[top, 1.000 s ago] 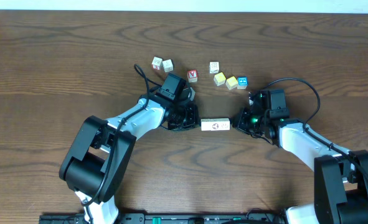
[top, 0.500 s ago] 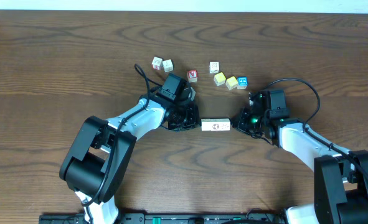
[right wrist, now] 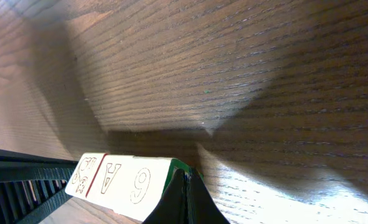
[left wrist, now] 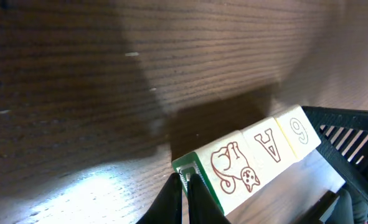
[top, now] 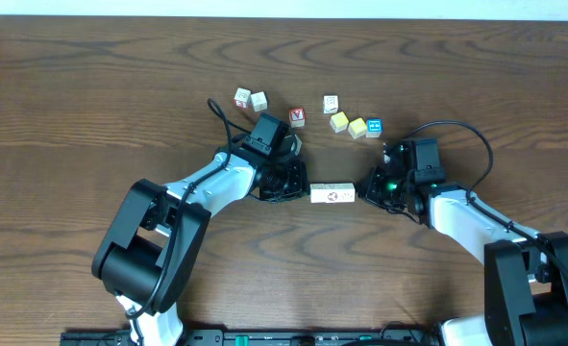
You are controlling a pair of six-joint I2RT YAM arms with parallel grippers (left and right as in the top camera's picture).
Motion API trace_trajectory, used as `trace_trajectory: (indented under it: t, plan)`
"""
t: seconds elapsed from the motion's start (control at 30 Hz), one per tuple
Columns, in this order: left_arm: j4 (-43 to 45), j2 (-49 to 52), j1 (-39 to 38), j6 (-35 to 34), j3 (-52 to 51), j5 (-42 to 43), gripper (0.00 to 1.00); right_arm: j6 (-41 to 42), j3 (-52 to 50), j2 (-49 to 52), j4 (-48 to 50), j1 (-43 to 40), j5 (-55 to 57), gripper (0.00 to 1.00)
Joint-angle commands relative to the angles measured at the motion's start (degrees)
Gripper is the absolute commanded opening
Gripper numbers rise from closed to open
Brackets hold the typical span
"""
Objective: Lift 3 blocks
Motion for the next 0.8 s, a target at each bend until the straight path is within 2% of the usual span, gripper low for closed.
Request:
trace_trajectory:
  t: [0.0, 0.77]
  plan:
    - [0.22, 0.33, -0.68, -0.33, 1.09, -0.59, 0.07, -0.92, -0.37, 0.74, 0.11, 1.51, -1.51, 0.01]
    - [0.20, 0.33, -2.05, -0.35, 1.09, -4.02, 0.07, -0.92, -0.39, 0.74, -0.20, 1.51, -0.24, 0.01]
